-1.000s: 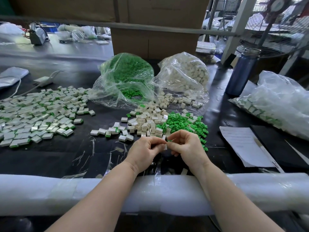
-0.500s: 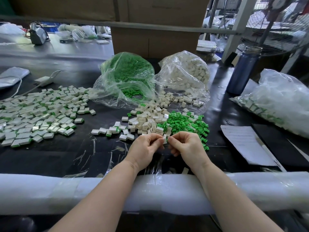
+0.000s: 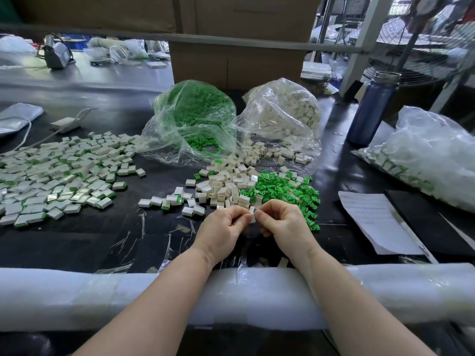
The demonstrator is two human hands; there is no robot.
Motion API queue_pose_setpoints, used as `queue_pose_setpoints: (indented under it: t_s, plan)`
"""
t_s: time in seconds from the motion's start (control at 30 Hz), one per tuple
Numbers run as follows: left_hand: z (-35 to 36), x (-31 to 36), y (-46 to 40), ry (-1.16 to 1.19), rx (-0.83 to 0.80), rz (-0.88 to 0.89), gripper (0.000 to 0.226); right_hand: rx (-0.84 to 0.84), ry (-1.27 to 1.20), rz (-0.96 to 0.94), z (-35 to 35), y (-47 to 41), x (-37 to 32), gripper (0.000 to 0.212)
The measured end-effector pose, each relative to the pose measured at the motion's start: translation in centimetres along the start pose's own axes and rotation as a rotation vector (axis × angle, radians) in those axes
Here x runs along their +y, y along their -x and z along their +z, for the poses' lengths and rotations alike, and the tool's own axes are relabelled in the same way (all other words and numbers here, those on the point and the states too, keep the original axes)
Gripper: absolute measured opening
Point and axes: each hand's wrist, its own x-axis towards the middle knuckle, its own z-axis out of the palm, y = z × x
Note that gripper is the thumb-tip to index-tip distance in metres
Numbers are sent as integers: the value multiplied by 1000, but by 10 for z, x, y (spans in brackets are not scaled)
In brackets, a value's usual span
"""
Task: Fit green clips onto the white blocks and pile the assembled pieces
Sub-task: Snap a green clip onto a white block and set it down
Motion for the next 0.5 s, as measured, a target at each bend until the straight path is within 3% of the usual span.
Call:
queue_pose_setpoints:
  t_s: [0.17,0.27,0.5]
  plan:
    - [1,-2,0,-72,8,63,20,43,-96,10,-1,-1,2,14]
    - [1,-3,-1,-119,63,98,13,21,-129,20,-2,0,2,12]
    - [-2,0,-1,111,19,-11,9,45,-121,14,-2,-1,3,12]
